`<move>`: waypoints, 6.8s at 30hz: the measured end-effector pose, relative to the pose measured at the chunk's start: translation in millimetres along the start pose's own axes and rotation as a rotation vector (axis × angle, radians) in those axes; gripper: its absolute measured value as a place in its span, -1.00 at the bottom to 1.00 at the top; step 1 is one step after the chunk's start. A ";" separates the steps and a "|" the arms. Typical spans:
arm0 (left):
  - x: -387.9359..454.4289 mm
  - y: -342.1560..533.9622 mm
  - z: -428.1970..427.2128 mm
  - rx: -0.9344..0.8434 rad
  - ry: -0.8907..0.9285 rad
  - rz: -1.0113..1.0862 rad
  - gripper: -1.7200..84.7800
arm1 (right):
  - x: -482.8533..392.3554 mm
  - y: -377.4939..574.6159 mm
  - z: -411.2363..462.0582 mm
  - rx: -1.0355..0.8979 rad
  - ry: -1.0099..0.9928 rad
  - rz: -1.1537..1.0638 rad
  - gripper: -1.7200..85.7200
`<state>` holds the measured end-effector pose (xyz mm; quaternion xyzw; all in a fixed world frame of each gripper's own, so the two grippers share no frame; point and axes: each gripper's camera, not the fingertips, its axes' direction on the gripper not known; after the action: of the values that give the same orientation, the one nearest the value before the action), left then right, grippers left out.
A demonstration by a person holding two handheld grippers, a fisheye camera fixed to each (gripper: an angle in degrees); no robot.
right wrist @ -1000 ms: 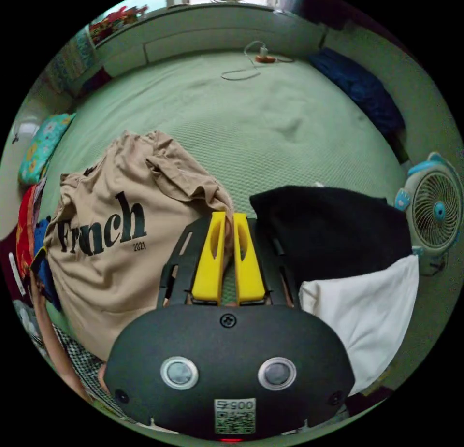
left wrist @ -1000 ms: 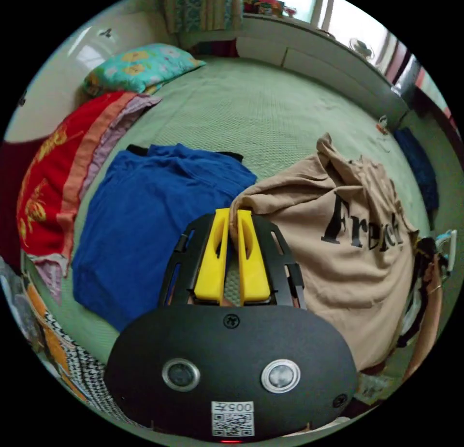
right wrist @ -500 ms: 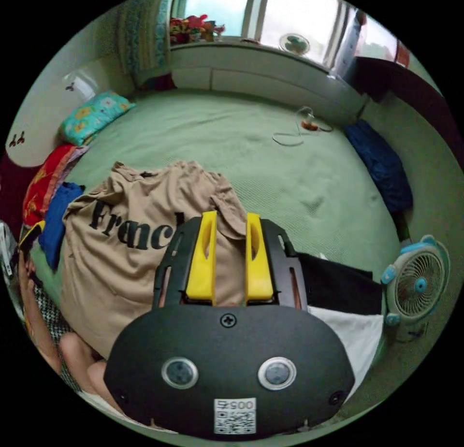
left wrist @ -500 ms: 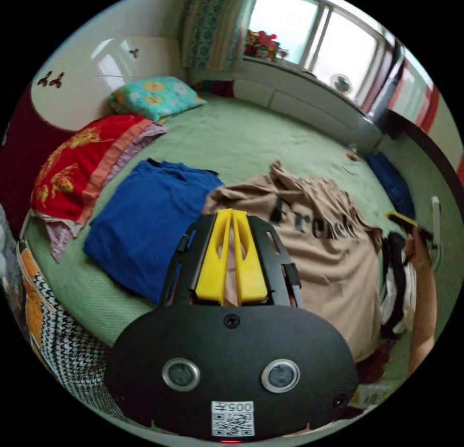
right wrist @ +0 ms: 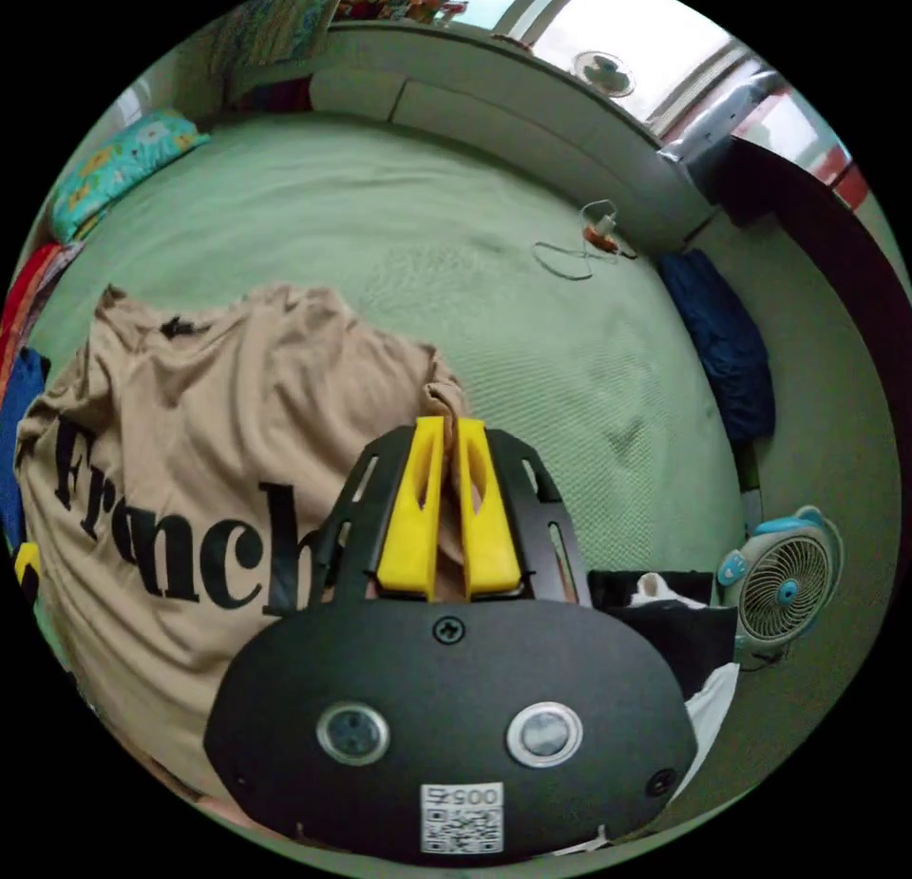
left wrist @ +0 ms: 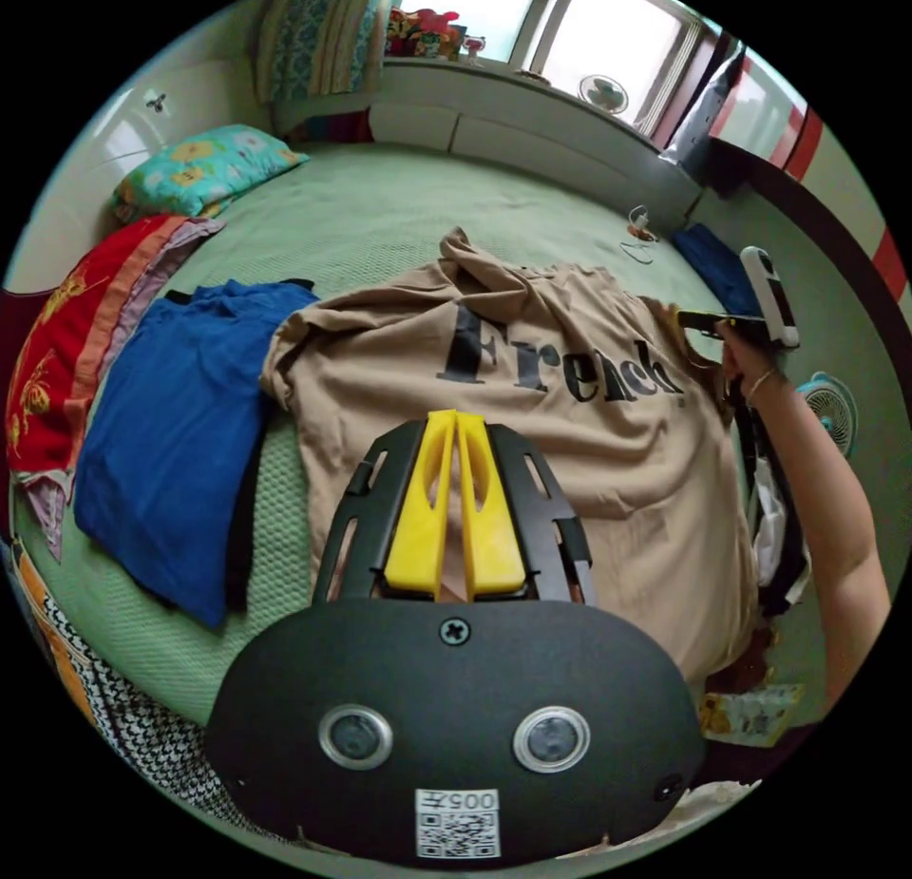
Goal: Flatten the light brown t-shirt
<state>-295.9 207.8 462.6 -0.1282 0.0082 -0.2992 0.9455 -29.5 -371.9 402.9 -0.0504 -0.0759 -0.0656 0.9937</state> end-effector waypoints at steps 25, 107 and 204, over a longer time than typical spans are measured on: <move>-104.4 -5.6 -2.7 0.033 0.088 -0.094 -0.98 | -287.6 -0.5 -65.9 0.126 -0.665 -0.412 -0.80; -191.9 49.2 -120.6 0.017 0.013 -0.244 -0.98 | -391.9 198.4 -313.1 0.138 -0.868 -0.327 -0.76; 428.6 312.9 -442.2 -0.085 -0.213 -0.030 -0.96 | -120.0 508.7 -576.7 -0.107 -0.340 0.171 -0.99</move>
<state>191.5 106.1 -16.1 -0.1994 -0.0817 -0.2973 0.9302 6.3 81.1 -229.0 -0.1196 -0.2346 0.0247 0.9644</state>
